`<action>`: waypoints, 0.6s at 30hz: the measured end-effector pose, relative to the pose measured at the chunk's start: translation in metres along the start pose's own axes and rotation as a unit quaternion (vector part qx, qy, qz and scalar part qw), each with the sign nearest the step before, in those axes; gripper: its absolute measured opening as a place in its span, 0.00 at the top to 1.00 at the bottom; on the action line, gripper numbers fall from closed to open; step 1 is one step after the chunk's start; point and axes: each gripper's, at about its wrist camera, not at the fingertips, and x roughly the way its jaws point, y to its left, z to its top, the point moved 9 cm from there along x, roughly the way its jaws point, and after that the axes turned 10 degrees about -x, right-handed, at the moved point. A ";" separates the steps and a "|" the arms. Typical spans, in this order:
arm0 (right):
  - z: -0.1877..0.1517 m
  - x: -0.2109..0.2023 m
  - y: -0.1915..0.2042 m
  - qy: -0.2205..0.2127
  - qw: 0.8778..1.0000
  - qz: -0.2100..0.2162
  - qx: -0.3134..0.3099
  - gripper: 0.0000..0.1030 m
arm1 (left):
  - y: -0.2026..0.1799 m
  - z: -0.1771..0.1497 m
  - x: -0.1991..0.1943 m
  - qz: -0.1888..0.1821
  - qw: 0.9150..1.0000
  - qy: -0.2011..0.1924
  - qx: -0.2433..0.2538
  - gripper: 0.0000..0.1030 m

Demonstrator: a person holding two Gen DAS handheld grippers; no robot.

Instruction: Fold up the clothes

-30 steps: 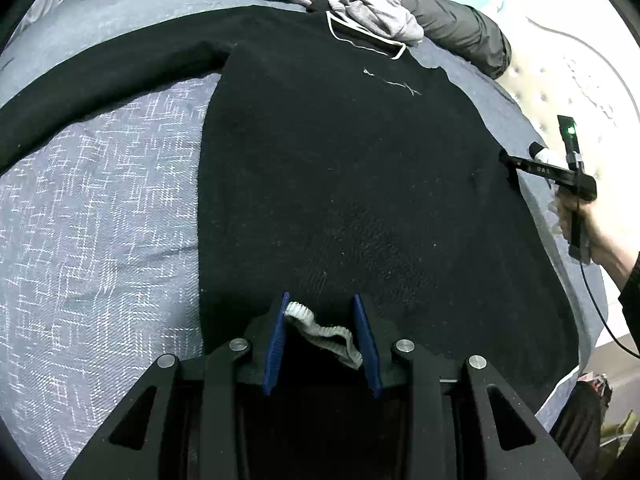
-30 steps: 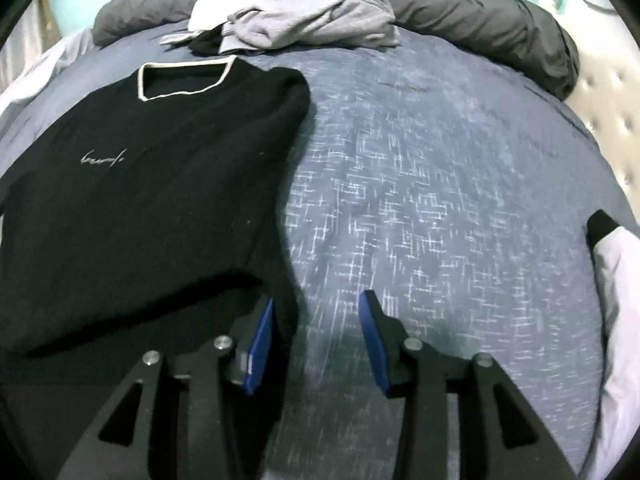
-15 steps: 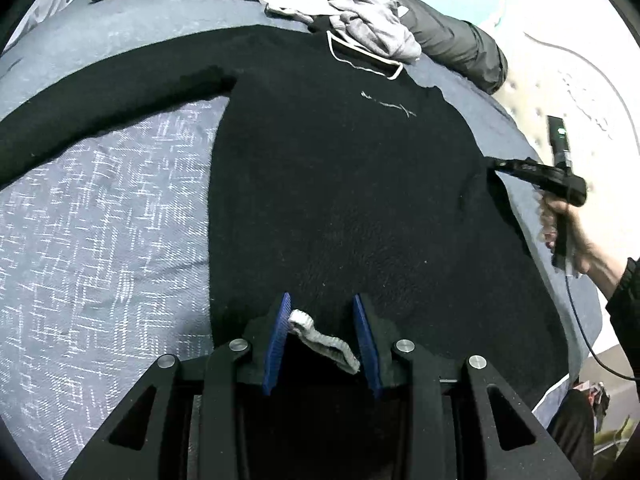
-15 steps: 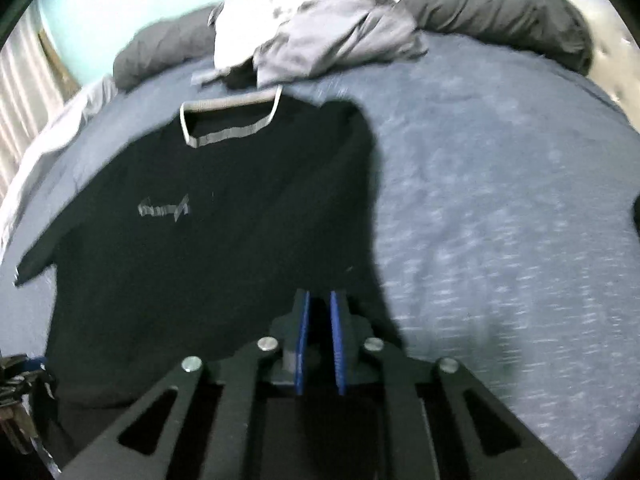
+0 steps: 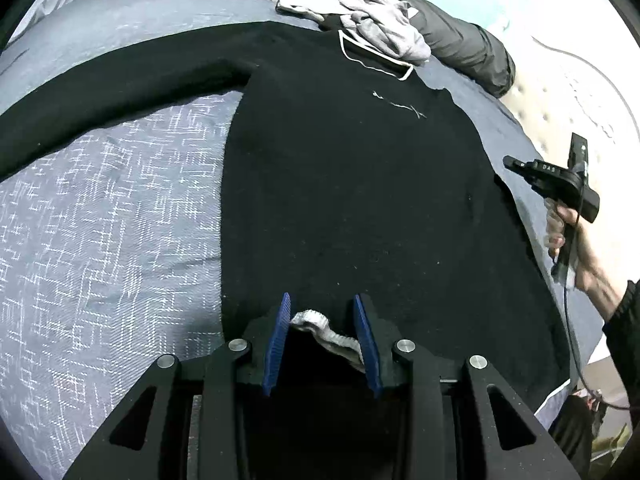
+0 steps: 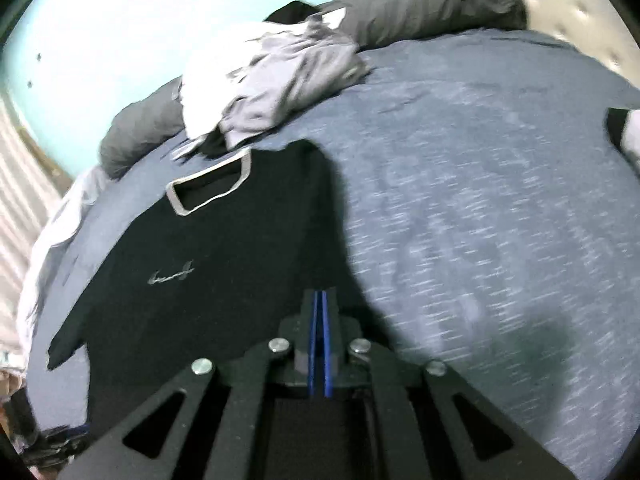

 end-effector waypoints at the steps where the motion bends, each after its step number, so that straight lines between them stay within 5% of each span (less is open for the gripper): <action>1: -0.002 0.006 0.009 0.010 1.000 0.003 -0.013 0.99 | 0.000 0.001 -0.001 0.000 1.000 -0.001 -0.002 0.63; 5: -0.021 0.030 0.021 0.056 0.997 0.013 -0.044 0.99 | 0.003 0.005 -0.003 0.000 1.000 -0.006 -0.010 0.63; 9: -0.026 0.010 0.005 0.025 0.999 0.007 0.026 0.98 | 0.011 0.010 -0.009 -0.004 1.000 -0.016 -0.027 0.62; 13: -0.031 -0.015 0.034 0.012 0.999 0.013 -0.032 0.98 | 0.020 0.010 -0.015 -0.008 0.999 -0.021 -0.046 0.62; 18: -0.053 -0.044 0.071 -0.009 0.998 0.058 -0.005 0.98 | 0.032 0.009 -0.026 -0.002 0.997 -0.036 -0.062 0.61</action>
